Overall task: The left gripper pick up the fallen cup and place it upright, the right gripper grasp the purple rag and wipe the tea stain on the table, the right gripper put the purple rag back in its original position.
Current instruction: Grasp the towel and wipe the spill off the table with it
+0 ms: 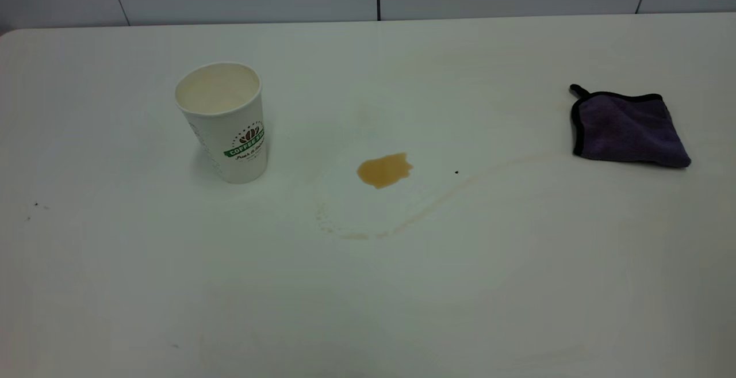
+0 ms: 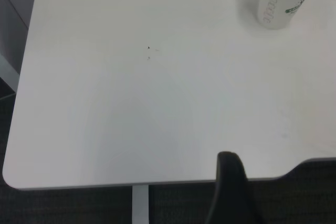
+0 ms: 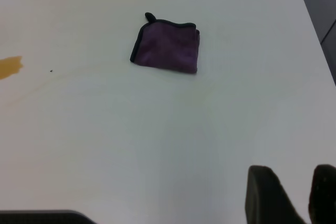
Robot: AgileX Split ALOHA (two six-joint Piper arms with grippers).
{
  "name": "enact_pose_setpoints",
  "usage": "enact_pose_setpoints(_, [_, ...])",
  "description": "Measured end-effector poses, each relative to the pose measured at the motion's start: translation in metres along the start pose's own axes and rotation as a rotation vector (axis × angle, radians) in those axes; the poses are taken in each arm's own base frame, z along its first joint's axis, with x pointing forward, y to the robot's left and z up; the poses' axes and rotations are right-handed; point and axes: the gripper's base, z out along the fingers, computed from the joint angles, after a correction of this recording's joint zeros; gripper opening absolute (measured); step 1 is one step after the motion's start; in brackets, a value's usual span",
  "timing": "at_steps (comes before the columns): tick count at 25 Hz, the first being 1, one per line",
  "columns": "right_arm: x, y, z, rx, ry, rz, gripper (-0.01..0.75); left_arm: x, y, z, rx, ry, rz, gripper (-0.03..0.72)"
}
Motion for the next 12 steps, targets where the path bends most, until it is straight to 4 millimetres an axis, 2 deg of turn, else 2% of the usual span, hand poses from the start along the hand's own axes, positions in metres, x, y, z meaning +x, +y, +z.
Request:
enact_pose_setpoints(6, [0.0,0.0,0.0,0.0,0.0,0.0,0.238,0.0,0.0,0.0,0.0,0.0,-0.003,0.524])
enact_pose_setpoints(12, [0.0002,-0.0065,-0.0002,0.071,0.004,-0.034,0.238,0.0,0.0,0.0,0.0,0.0,-0.003,0.524])
